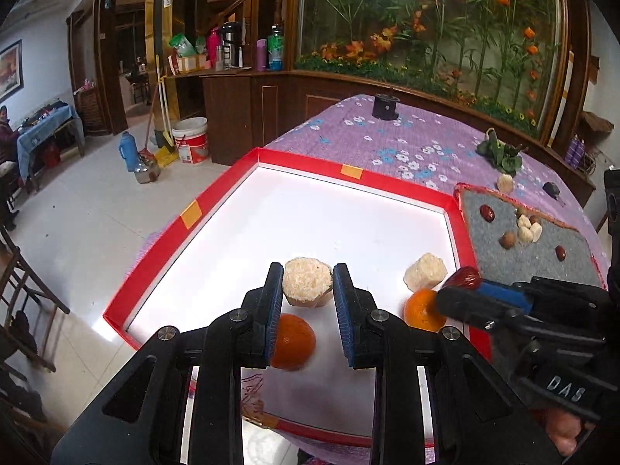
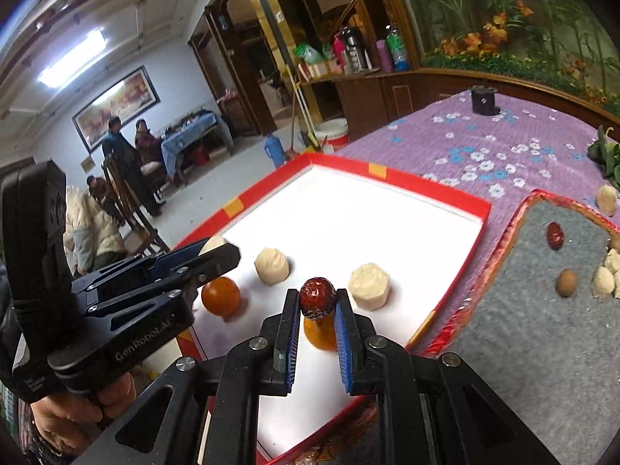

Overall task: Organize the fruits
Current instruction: 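Carry cake and red date to the white tray and open both grippers, then move both tools back over the grey mat toward the remaining items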

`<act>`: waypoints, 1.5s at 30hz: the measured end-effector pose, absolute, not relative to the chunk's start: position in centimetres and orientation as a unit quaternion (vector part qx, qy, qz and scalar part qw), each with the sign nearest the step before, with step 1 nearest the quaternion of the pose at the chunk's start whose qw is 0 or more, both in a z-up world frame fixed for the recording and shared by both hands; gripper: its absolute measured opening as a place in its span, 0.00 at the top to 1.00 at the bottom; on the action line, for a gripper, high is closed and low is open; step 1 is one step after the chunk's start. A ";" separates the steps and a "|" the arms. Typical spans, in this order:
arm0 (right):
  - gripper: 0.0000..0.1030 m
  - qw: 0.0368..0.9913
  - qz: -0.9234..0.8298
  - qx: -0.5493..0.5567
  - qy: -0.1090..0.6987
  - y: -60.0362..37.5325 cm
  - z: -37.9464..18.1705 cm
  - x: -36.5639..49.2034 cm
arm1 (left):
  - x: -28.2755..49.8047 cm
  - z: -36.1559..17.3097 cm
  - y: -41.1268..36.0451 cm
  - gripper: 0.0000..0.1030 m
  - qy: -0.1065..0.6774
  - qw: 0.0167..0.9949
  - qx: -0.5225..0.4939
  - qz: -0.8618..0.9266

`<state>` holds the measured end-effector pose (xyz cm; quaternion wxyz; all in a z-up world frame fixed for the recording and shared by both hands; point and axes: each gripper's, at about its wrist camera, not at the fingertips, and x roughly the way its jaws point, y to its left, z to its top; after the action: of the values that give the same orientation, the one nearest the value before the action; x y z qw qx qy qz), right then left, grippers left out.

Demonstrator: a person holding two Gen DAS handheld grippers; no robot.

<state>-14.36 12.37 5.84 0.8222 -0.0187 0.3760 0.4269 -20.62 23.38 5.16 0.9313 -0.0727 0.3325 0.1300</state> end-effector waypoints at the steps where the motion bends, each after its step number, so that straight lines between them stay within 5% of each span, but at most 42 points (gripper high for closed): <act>1: 0.84 0.821 0.427 -0.022 0.377 12.7 5.6 -14.3 | -20.4 5.1 23.2 0.76 0.336 0.931 -0.067 0.129; 6: 0.84 0.819 0.426 -0.040 0.381 13.7 5.4 -15.1 | -20.0 4.5 23.4 0.76 0.353 0.925 -0.058 0.130; 11: 0.59 0.819 0.441 -0.031 0.366 13.5 6.3 -15.4 | -20.0 4.7 23.2 0.73 0.360 0.921 -0.047 0.141; 13: 0.54 0.827 0.441 -0.018 0.349 12.6 6.9 -15.4 | -20.1 5.1 22.8 0.63 0.355 0.923 -0.038 0.143; 16: 0.54 0.836 0.432 0.001 0.338 11.0 7.4 -14.9 | -20.3 5.9 21.7 0.47 0.340 0.929 -0.020 0.146; 36: 0.54 0.896 0.231 0.092 0.366 -12.7 6.1 -8.9 | -17.2 6.4 9.6 0.46 0.364 0.929 0.068 0.011; 45: 0.54 0.876 0.221 0.088 0.420 -9.0 5.6 -1.8 | -16.2 7.2 6.1 0.46 0.372 0.924 0.086 -0.028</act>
<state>-1.80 -8.98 5.65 0.8755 0.0884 0.4204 0.2210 -16.24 6.07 7.24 0.9238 0.0856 0.3721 -0.0280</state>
